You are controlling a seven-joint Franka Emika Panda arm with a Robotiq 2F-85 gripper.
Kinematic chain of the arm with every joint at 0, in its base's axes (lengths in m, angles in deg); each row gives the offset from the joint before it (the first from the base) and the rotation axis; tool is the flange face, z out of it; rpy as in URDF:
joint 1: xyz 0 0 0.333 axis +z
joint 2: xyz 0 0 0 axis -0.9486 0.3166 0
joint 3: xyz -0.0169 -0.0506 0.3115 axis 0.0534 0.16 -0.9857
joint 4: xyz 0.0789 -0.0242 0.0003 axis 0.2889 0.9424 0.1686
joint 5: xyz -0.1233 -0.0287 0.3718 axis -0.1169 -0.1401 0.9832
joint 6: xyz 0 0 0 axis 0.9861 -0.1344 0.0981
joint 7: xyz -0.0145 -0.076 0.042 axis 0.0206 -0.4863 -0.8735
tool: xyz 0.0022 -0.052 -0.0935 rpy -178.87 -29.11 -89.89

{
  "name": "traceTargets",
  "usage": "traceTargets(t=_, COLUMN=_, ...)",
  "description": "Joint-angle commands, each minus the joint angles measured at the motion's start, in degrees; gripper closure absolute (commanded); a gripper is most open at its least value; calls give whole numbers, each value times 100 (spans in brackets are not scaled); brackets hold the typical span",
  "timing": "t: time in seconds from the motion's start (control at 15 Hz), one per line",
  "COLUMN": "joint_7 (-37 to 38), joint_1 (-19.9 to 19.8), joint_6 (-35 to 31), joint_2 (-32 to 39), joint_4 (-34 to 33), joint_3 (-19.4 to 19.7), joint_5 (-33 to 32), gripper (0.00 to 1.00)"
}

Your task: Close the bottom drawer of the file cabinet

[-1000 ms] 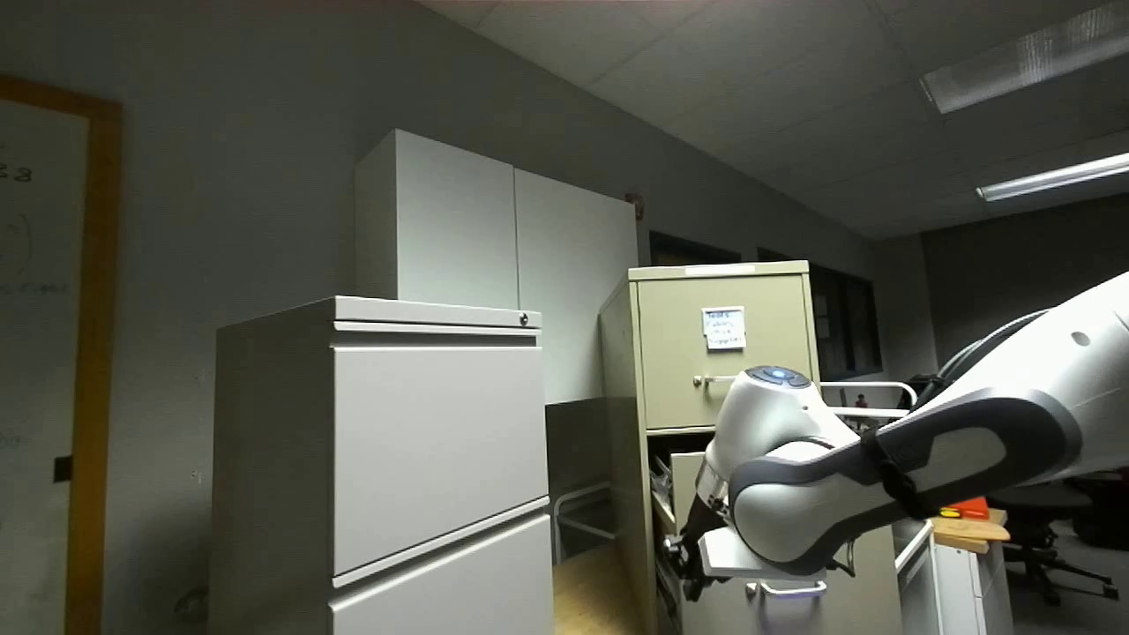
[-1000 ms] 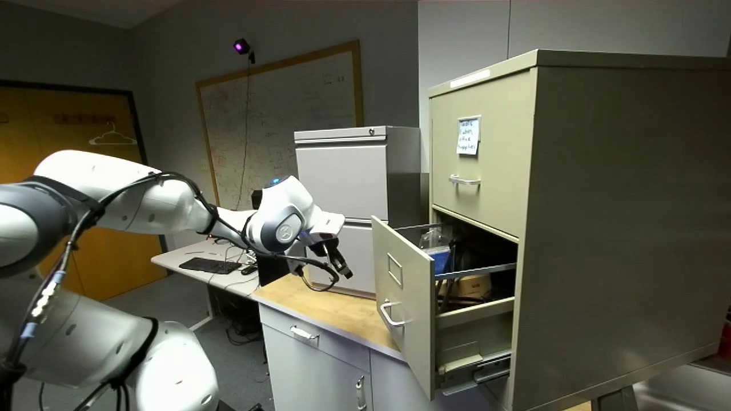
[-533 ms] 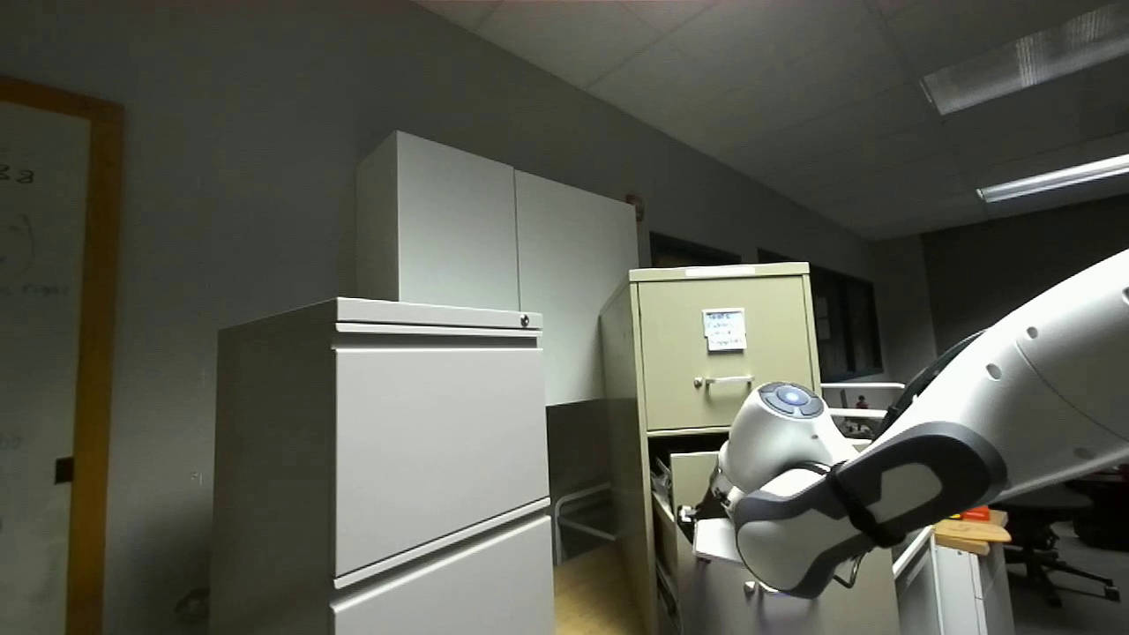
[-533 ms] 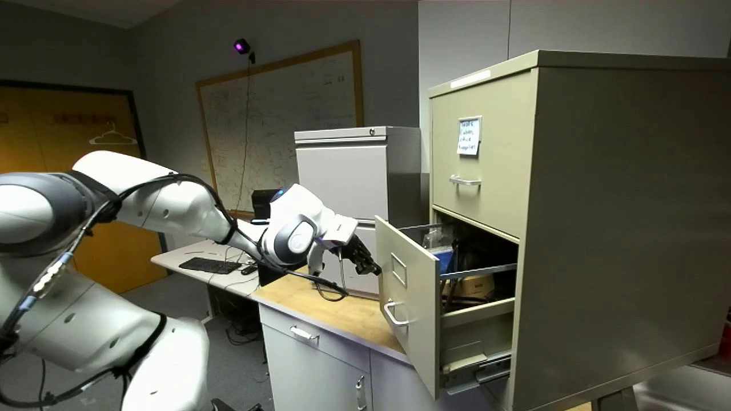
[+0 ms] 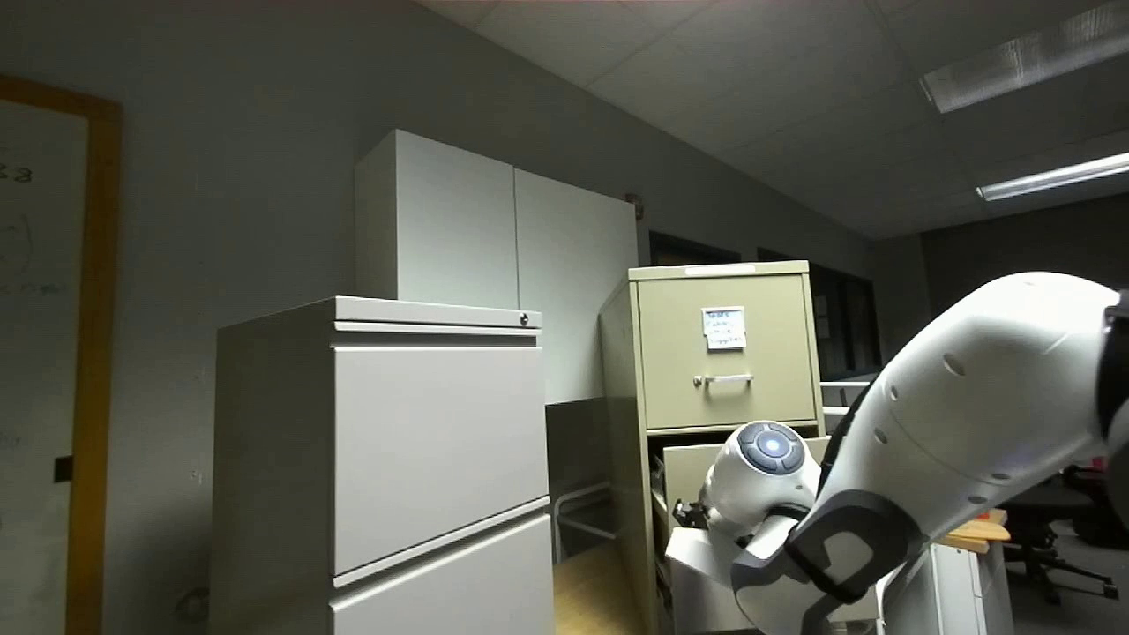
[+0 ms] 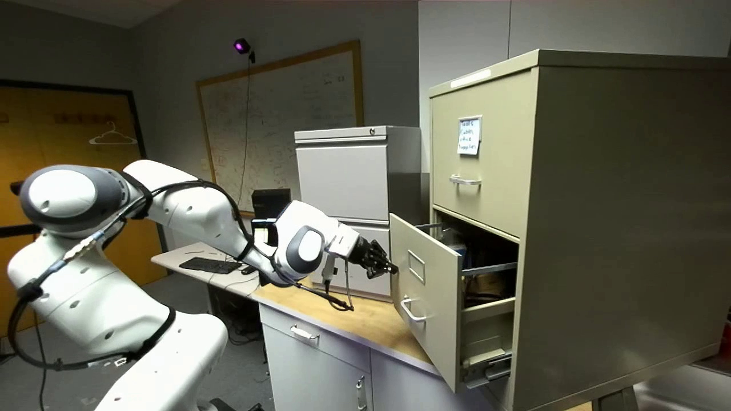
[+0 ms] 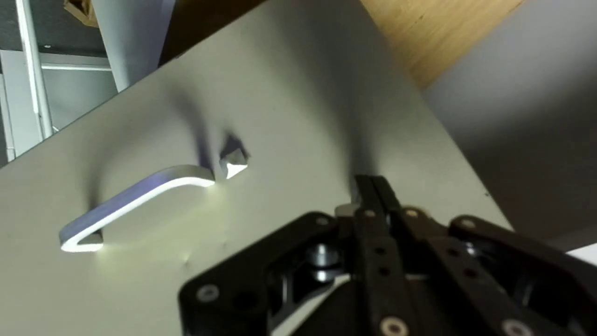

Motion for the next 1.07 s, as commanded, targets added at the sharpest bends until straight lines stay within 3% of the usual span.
traceTargets(t=0.0, joint_7=933, joint_1=-1474, joint_6=1, joint_2=-147, joint_4=-513, joint_3=-967, joint_5=-199, gripper=97)
traceTargets(t=0.27, joint_7=1930, joint_1=-2847, joint_6=339, joint_2=-510, joint_4=-1018, joint_3=-2318, joint_5=-61, gripper=97)
traceTargets(t=0.47, joint_7=2703, joint_1=-3875, joint_6=944, joint_2=-816, joint_4=-1602, joint_3=-3396, joint_5=10, gripper=96)
traceTargets(t=0.53, joint_7=2574, joint_1=-4219, joint_6=1227, joint_2=-1020, joint_4=-1815, joint_3=-3846, joint_5=512, gripper=97)
traceTargets(t=0.73, joint_7=2907, joint_1=-5217, joint_6=1987, joint_2=-1397, joint_4=-2589, joint_3=-4934, joint_5=926, gripper=97)
traceTargets(t=1.0, joint_7=3247, joint_1=-6389, joint_6=3070, joint_2=-2008, joint_4=-3825, joint_3=-6070, joint_5=1542, gripper=97)
